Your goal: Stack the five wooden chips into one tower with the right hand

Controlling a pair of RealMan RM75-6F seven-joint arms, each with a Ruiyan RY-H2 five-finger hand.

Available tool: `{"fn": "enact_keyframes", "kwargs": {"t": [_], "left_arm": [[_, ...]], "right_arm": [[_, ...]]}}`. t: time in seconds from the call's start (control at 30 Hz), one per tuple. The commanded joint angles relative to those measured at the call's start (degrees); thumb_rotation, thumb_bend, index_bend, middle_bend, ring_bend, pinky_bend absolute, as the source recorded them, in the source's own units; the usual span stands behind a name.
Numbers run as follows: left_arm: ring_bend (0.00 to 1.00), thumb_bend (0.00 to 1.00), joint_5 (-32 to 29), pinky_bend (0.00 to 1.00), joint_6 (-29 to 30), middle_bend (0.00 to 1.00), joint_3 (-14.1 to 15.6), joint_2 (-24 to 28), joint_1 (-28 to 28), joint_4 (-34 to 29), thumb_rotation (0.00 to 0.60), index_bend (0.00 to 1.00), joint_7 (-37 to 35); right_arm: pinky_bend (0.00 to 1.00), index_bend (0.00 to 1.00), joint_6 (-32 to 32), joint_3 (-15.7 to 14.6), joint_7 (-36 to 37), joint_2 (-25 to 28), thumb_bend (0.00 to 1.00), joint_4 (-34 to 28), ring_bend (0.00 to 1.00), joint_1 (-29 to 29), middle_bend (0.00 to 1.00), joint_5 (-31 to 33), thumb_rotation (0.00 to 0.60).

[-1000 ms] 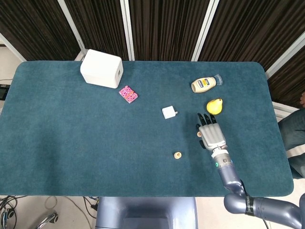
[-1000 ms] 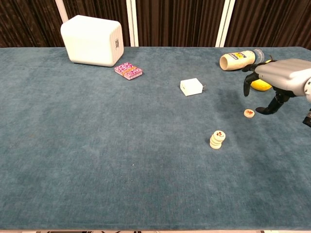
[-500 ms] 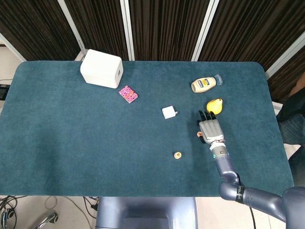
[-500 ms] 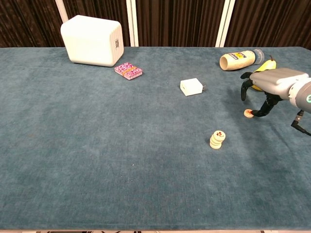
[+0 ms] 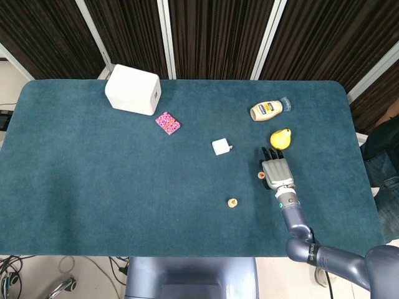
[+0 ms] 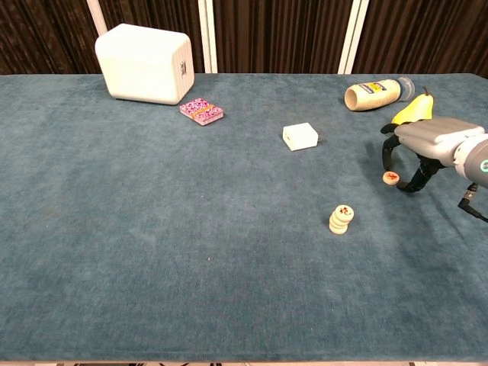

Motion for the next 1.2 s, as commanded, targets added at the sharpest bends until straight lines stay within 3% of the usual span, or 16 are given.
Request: {"fn": "enact_keyframes", "kwargs": {"t": [0.03, 1.2], "left_arm": [[0.0, 0.09, 0.0, 0.07, 0.0, 0.0, 0.0, 0.0, 0.0, 0.0, 0.6, 0.0, 0.0], [0.0, 0.09, -0.5, 0.07, -0.3, 0.0, -0.1, 0.0, -0.1, 0.1, 0.6, 0.0, 0.2]], "right_arm": [[0.0, 0.44, -0.1, 0.0, 0.1, -0.3, 0.39, 0.5, 0.0, -0.1, 0.0, -0.1, 0.6], [0.0, 0.51, 0.1, 1.3, -1.0, -1.7, 0.39, 0.7, 0.0, -0.4, 0.0, -0.3, 0.6]]}}
